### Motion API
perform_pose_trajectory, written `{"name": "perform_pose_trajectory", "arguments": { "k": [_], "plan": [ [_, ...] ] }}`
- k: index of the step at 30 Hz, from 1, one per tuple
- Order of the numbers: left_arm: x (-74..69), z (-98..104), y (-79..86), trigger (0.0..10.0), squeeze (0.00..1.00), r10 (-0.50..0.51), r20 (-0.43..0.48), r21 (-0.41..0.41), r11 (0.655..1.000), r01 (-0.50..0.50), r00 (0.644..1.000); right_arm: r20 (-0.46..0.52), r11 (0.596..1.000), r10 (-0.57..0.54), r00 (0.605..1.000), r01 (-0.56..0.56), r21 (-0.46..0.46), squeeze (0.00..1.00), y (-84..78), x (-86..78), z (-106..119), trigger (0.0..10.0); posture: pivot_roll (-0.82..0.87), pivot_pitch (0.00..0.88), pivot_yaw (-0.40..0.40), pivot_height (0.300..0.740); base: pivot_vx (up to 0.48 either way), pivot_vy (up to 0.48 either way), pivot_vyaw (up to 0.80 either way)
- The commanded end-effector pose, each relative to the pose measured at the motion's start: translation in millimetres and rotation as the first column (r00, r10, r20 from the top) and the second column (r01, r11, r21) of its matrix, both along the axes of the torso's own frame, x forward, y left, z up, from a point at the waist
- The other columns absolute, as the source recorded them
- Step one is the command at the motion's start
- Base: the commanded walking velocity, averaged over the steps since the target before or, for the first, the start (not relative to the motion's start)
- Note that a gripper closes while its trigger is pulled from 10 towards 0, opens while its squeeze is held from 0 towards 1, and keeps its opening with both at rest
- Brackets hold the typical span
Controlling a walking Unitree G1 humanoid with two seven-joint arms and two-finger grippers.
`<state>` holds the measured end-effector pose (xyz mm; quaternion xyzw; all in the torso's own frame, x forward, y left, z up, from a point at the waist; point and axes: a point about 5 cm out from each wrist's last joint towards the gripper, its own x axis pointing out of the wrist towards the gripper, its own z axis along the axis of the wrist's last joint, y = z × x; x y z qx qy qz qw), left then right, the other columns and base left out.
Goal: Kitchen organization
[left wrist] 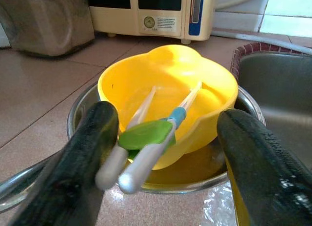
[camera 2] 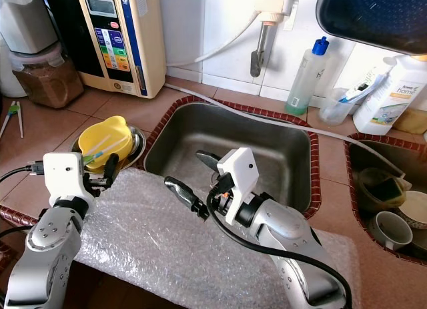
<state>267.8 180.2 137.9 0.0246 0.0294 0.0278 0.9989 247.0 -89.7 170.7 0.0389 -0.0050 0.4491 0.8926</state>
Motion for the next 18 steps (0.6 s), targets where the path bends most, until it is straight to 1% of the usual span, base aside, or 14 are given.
{"name": "perform_pose_trajectory", "arguments": {
  "k": [1, 2, 3, 6, 18],
  "plan": [
    [1.0, -0.2, -0.9, 0.0, 0.00, -0.003, 0.000, -0.003, 1.000, 0.003, 1.000, -0.002, 1.000, 0.001, 1.000, -0.001, -0.004, 0.00, -0.6, -2.3, 2.4, 10.0, -0.02, 0.036, -0.013, 0.740, 0.000, 0.000, 0.00],
    [1.2, -0.8, -0.3, 3.2, 0.00, 0.004, -0.007, 0.002, 1.000, -0.004, 1.000, -0.022, 1.000, -0.009, 1.000, 0.008, -0.004, 0.00, -1.4, -1.7, 1.2, 10.0, -0.02, 0.035, -0.014, 0.740, 0.000, 0.000, 0.00],
    [1.4, -1.5, 0.0, 9.9, 0.00, 0.009, -0.011, -0.002, 1.000, -0.009, 1.000, -0.027, 1.000, -0.009, 1.000, 0.009, -0.007, 0.00, -1.4, -1.9, 0.4, 10.0, -0.02, 0.033, -0.013, 0.740, 0.000, 0.000, 0.00],
    [1.6, -1.9, 0.0, 10.0, 0.00, 0.010, -0.013, 0.000, 1.000, -0.010, 1.000, -0.045, 1.000, -0.008, 0.999, 0.007, -0.024, 0.00, 0.3, -2.8, -3.0, 10.0, -0.02, 0.033, -0.015, 0.740, 0.000, 0.000, 0.00],
    [0.6, -2.0, 1.1, 10.0, 0.00, 0.022, -0.012, 0.001, 1.000, -0.022, 1.000, -0.046, 0.999, -0.010, 0.999, 0.008, -0.042, 0.00, 1.0, -3.1, -3.5, 10.0, -0.01, 0.029, -0.017, 0.740, 0.000, 0.000, 0.00]
  ]
}}
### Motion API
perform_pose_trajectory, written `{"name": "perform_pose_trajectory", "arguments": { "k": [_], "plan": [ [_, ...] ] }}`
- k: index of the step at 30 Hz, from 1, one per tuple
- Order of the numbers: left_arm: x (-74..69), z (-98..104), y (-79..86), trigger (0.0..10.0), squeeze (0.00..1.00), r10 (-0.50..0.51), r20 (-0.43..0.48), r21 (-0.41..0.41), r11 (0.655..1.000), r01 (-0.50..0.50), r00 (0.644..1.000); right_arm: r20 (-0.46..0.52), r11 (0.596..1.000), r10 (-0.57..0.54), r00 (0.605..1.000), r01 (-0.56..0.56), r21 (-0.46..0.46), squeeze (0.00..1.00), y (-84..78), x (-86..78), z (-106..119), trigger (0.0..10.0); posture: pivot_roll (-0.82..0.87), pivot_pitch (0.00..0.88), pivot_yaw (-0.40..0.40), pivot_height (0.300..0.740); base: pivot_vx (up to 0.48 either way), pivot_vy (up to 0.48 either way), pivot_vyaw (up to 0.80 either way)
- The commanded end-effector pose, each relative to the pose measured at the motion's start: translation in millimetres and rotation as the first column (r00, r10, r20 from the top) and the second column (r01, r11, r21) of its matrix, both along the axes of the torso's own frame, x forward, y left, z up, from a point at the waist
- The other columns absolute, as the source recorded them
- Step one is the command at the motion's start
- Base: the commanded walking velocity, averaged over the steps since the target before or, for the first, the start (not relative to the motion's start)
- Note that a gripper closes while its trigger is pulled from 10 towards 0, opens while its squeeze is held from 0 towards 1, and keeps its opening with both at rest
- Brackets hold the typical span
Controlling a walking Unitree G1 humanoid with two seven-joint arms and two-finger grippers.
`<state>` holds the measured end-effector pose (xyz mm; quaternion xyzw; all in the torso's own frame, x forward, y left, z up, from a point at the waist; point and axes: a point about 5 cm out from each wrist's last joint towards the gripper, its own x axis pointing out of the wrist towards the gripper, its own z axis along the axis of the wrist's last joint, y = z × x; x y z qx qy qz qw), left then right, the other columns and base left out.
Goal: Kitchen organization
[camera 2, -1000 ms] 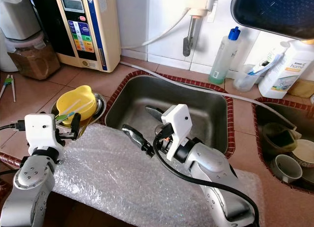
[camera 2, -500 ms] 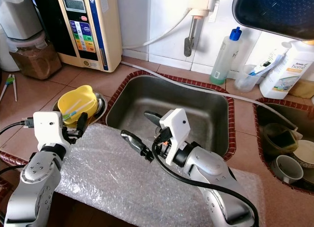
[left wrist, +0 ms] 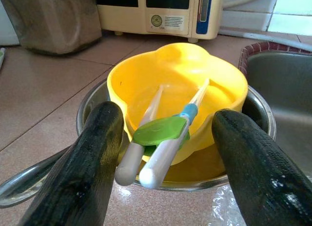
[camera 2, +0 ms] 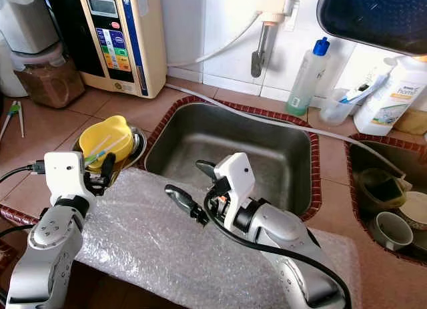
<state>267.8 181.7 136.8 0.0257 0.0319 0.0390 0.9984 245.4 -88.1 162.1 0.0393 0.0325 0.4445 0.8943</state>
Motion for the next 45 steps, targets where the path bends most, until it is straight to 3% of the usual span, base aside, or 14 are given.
{"name": "perform_pose_trajectory", "arguments": {
  "k": [1, 45],
  "plan": [
    [0.5, -0.8, -0.4, 10.0, 0.00, -0.001, -0.007, -0.002, 1.000, 0.001, 1.000, 0.022, 1.000, -0.001, 1.000, 0.002, -0.009, 0.00, -0.6, -1.5, 5.2, 10.0, -0.01, 0.029, -0.017, 0.740, 0.000, 0.000, 0.00],
    [0.5, -0.8, -0.4, 10.0, 0.00, -0.001, -0.007, -0.002, 1.000, 0.001, 1.000, 0.022, 1.000, -0.001, 1.000, 0.002, -0.009, 0.00, -0.6, -1.5, 5.2, 10.0, -0.01, 0.029, -0.017, 0.740, 0.000, 0.000, 0.00]
  ]
}}
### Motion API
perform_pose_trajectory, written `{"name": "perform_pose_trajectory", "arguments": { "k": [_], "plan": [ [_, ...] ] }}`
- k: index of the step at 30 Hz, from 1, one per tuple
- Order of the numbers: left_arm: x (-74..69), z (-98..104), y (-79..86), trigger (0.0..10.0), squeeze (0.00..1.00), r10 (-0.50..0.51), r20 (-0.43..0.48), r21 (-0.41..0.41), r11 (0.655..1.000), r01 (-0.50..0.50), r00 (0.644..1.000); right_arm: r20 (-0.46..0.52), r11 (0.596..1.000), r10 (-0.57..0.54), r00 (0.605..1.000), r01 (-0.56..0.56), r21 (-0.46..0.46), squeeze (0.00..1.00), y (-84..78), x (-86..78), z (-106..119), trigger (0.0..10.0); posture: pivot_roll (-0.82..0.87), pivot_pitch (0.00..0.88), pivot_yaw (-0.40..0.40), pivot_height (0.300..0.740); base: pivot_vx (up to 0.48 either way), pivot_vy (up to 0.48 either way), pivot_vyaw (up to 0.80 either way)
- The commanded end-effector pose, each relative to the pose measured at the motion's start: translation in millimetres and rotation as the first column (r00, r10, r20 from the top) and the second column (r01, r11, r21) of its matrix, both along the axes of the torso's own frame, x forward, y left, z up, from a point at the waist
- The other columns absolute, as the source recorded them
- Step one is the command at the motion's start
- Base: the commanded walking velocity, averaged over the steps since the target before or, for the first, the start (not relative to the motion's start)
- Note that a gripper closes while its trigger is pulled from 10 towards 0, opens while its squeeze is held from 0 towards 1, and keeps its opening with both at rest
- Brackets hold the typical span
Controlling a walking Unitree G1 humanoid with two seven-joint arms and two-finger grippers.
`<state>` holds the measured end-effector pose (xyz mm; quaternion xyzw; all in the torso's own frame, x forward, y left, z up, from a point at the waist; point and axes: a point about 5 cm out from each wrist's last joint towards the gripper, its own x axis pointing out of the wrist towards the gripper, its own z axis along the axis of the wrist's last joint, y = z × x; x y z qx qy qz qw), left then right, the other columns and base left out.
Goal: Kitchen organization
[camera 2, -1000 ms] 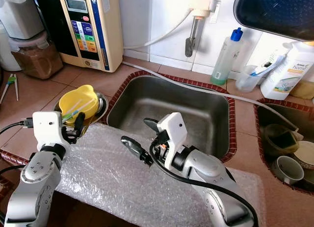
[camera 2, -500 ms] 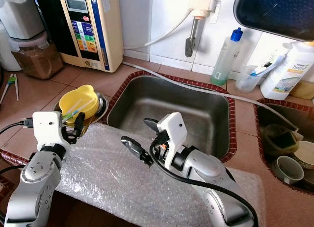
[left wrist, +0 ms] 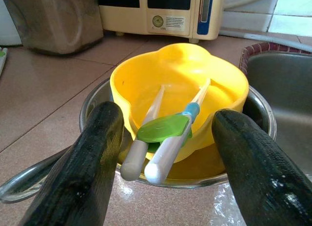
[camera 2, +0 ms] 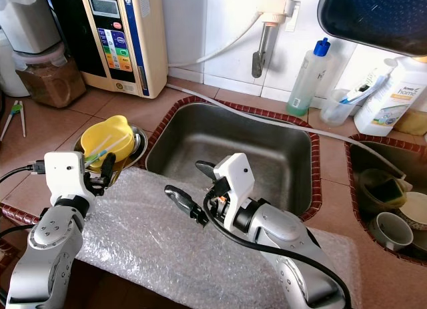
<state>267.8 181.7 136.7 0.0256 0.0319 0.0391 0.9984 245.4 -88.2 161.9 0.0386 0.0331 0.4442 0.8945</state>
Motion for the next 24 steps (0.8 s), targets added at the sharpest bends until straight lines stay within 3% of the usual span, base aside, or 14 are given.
{"name": "perform_pose_trajectory", "arguments": {
  "k": [1, 9, 11, 19, 20, 21, 22, 23, 24],
  "plan": [
    [0.5, -0.8, -0.5, 10.0, 0.00, -0.001, -0.007, -0.002, 1.000, 0.001, 1.000, 0.022, 1.000, -0.001, 1.000, 0.001, -0.007, 0.00, -0.5, -1.5, 5.3, 10.0, -0.01, 0.029, -0.017, 0.740, 0.000, 0.000, 0.00],
    [0.5, -1.0, -0.8, 10.0, 0.00, -0.001, -0.008, -0.001, 1.000, 0.001, 1.000, 0.022, 1.000, 0.008, 1.000, -0.008, -0.018, 0.00, 0.3, -2.1, 5.0, 10.0, 0.00, 0.000, 0.000, 0.740, 0.000, 0.000, 0.00],
    [9.5, 9.1, -7.0, 10.0, 0.00, -0.039, 0.020, 0.034, 0.999, 0.038, 0.999, 0.022, 0.999, -0.028, 0.999, 0.027, 0.039, 0.00, 1.7, 4.2, 4.5, 10.0, 0.00, 0.017, 0.015, 0.740, 0.000, 0.000, 0.00],
    [11.1, 11.3, -9.4, 10.0, 0.00, -0.053, 0.029, 0.033, 0.998, 0.052, 0.998, 0.028, 0.999, -0.038, 0.999, 0.037, 0.039, 0.00, 1.0, 6.3, 5.4, 10.0, -0.01, 0.019, 0.012, 0.740, 0.000, 0.000, 0.00],
    [11.6, 11.1, -9.5, 7.7, 0.00, -0.054, 0.031, 0.029, 0.998, 0.053, 0.998, 0.029, 0.998, -0.042, 0.999, 0.041, 0.037, 0.00, 0.2, 6.8, 4.9, 10.0, -0.01, 0.018, 0.012, 0.740, 0.000, 0.000, 0.00],
    [12.2, 10.7, -9.2, 2.9, 0.00, -0.048, 0.033, 0.028, 0.998, 0.047, 0.998, 0.029, 0.998, -0.049, 0.998, 0.048, 0.035, 0.00, -1.2, 7.5, 4.1, 10.0, -0.01, 0.016, 0.012, 0.740, 0.000, 0.000, 0.00],
    [12.2, 11.0, -9.1, 2.2, 0.00, -0.046, 0.034, 0.028, 0.999, 0.046, 0.998, 0.029, 0.998, -0.051, 0.998, 0.050, 0.035, 0.00, -1.6, 7.6, 4.0, 10.0, -0.01, 0.015, 0.013, 0.740, 0.000, 0.000, 0.00],
    [12.1, 11.2, -9.1, 2.2, 0.00, -0.045, 0.035, 0.028, 0.999, 0.044, 0.998, 0.030, 0.998, -0.051, 0.998, 0.050, 0.036, 0.00, -1.7, 7.6, 4.0, 10.0, -0.01, 0.015, 0.013, 0.740, 0.000, 0.000, 0.00],
    [12.4, 11.9, -11.0, 0.0, 0.00, -0.055, 0.037, 0.027, 0.998, 0.054, 0.998, 0.030, 0.998, -0.051, 0.998, 0.050, 0.034, 0.00, -2.5, 8.1, 4.1, 10.0, -0.01, 0.010, 0.013, 0.740, 0.000, 0.000, 0.00]
  ]
}}
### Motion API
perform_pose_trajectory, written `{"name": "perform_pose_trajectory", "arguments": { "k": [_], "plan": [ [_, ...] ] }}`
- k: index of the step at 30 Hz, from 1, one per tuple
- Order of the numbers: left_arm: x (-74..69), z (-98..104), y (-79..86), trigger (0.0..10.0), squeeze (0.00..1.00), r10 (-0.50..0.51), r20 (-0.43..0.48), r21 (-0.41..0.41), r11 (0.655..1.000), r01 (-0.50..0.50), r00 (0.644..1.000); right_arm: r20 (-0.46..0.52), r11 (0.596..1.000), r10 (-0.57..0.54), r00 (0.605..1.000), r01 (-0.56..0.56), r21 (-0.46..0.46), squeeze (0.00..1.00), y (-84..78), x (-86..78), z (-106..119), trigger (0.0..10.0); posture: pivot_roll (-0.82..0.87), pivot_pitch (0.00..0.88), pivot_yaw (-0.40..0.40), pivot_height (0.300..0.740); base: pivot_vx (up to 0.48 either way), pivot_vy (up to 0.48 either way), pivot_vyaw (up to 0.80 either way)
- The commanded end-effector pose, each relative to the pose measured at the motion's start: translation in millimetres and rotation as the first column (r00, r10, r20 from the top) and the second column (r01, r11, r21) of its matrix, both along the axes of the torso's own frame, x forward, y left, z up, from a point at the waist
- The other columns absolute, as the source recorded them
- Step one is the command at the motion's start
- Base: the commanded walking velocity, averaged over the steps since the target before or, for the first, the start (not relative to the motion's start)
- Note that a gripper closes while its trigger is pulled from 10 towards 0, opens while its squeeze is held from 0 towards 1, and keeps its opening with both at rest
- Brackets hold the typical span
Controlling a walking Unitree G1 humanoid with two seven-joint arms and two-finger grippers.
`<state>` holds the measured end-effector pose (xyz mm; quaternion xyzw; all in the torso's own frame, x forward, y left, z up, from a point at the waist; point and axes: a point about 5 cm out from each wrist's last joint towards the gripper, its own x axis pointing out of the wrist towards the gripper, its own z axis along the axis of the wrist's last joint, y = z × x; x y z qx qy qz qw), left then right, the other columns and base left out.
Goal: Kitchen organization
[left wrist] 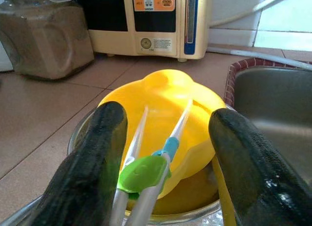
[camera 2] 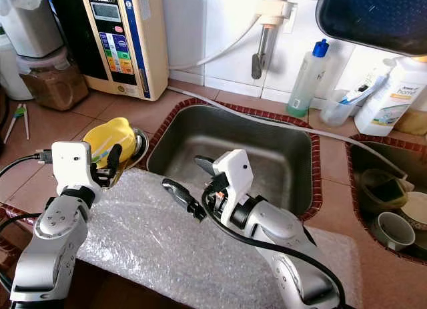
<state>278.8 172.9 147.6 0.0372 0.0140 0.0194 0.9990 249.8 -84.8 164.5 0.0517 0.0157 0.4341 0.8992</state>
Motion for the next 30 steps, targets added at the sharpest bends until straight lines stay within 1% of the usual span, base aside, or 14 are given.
{"name": "perform_pose_trajectory", "arguments": {
  "k": [1, 5, 6, 8, 9, 14, 23, 24, 25, 26, 27, 28, 29, 30],
  "plan": [
    [1.5, 1.1, -2.8, 0.0, 0.00, -0.016, 0.004, 0.002, 1.000, 0.016, 1.000, 0.011, 1.000, -0.026, 1.000, 0.027, -0.005, 0.00, -6.3, 4.0, 1.5, 10.0, -0.01, 0.010, 0.013, 0.740, 0.000, 0.000, 0.00],
    [3.2, -1.5, -2.5, 0.1, 0.00, -0.009, -0.014, 0.005, 1.000, 0.009, 1.000, 0.014, 1.000, -0.018, 1.000, 0.018, -0.012, 0.00, -6.8, 5.0, 1.6, 10.0, -0.01, 0.000, 0.012, 0.740, 0.000, 0.000, 0.00],
    [3.6, -1.3, -2.0, 7.3, 0.00, -0.006, -0.020, 0.005, 1.000, 0.006, 1.000, 0.015, 1.000, -0.014, 1.000, 0.014, -0.014, 0.00, -6.6, 5.0, 1.9, 10.0, -0.01, 0.000, 0.011, 0.740, 0.000, 0.000, 0.00],
    [3.8, -1.3, -2.1, 7.3, 0.00, -0.006, -0.023, 0.006, 1.000, 0.006, 1.000, 0.016, 1.000, -0.013, 1.000, 0.013, -0.015, 0.00, -6.7, 5.1, 1.8, 10.0, -0.01, 0.000, 0.010, 0.740, 0.000, 0.000, 0.00],
    [3.5, -1.9, -2.0, 10.0, 0.00, -0.008, -0.033, 0.007, 1.000, 0.008, 0.999, 0.016, 1.000, -0.010, 1.000, 0.011, -0.016, 0.00, -6.6, 5.2, 1.8, 10.0, -0.01, 0.000, 0.007, 0.740, 0.000, 0.000, 0.00],
    [-0.8, -6.8, 2.9, 10.0, 0.00, 0.005, -0.113, -0.011, 1.000, -0.006, 0.994, 0.020, 1.000, 0.007, 1.000, -0.006, -0.024, 0.00, -5.9, 6.3, 1.9, 10.0, 0.00, 0.000, 0.001, 0.740, 0.000, 0.000, 0.00],
    [-0.7, -5.5, 2.8, 10.0, 0.00, 0.016, -0.124, -0.014, 1.000, -0.018, 0.992, 0.026, 1.000, 0.012, 1.000, -0.012, -0.028, 0.00, -4.0, 7.6, 2.6, 10.0, 0.00, 0.000, -0.007, 0.740, 0.000, 0.000, 0.00],
    [-0.1, -4.7, 2.9, 10.0, 0.54, 0.024, -0.122, -0.015, 1.000, -0.026, 0.992, 0.026, 1.000, 0.012, 1.000, -0.011, -0.029, 0.00, -4.1, 7.8, 2.6, 10.0, 0.00, 0.000, -0.008, 0.740, 0.000, 0.000, 0.00],
    [0.1, -4.5, 3.1, 10.0, 0.54, 0.029, -0.121, -0.015, 0.999, -0.031, 0.992, 0.026, 0.999, 0.012, 1.000, -0.011, -0.030, 0.00, -4.1, 7.8, 2.6, 10.0, 0.00, 0.000, -0.008, 0.740, 0.000, 0.000, 0.00],
    [0.3, -4.5, 3.6, 10.0, 0.94, 0.036, -0.122, -0.014, 0.999, -0.038, 0.992, 0.027, 0.999, 0.011, 1.000, -0.010, -0.030, 0.00, -4.3, 7.8, 2.7, 10.0, 0.00, 0.000, -0.008, 0.740, 0.000, 0.000, 0.00],
    [0.4, -4.5, 3.7, 10.0, 1.00, 0.039, -0.123, -0.015, 0.999, -0.041, 0.992, 0.027, 0.999, 0.010, 1.000, -0.009, -0.031, 0.00, -4.5, 7.9, 2.7, 10.0, 0.00, 0.000, -0.008, 0.740, 0.000, 0.000, 0.00],
    [0.7, -3.8, 2.8, 10.0, 1.00, 0.031, -0.117, -0.029, 0.999, -0.035, 0.993, 0.026, 0.999, 0.007, 1.000, -0.006, -0.032, 0.00, -4.9, 8.0, 2.3, 10.0, 0.00, 0.000, -0.008, 0.740, 0.000, 0.000, 0.00],
    [0.8, -3.1, 2.3, 2.8, 1.00, 0.026, -0.113, -0.030, 0.999, -0.030, 0.993, 0.026, 0.999, 0.006, 1.000, -0.005, -0.032, 0.00, -5.0, 8.1, 2.2, 10.0, 0.00, 0.000, -0.008, 0.740, 0.000, 0.000, 0.00],
    [0.9, -2.0, 1.9, 0.0, 1.00, 0.021, -0.108, -0.029, 0.999, -0.025, 0.994, 0.026, 0.999, 0.004, 1.000, -0.004, -0.032, 0.00, -4.8, 8.3, 2.1, 10.0, 0.00, 0.001, -0.008, 0.740, 0.000, 0.000, 0.00]
  ]
}}
